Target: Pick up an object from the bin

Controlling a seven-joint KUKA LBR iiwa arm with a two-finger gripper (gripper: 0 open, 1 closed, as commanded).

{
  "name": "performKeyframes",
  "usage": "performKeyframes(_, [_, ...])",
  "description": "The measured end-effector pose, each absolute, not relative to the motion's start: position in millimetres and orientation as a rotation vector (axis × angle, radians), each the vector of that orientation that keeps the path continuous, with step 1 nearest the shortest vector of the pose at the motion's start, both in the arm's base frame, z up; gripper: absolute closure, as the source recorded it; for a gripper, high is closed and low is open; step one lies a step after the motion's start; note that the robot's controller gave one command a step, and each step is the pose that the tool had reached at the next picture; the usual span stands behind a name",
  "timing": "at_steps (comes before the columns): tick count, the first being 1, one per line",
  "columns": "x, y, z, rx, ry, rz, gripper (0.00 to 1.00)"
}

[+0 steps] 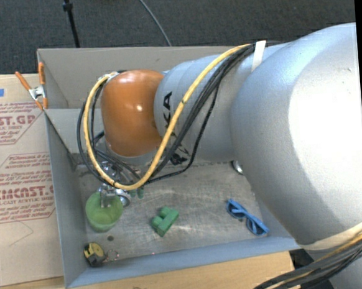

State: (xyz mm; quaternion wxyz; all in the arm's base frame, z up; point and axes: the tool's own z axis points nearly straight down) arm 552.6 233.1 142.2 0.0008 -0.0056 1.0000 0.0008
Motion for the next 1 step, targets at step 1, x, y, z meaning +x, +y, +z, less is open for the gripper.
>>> performKeyframes(1, [552.8,233.7,146.9,-0.019,3.14,0.002,1.0])
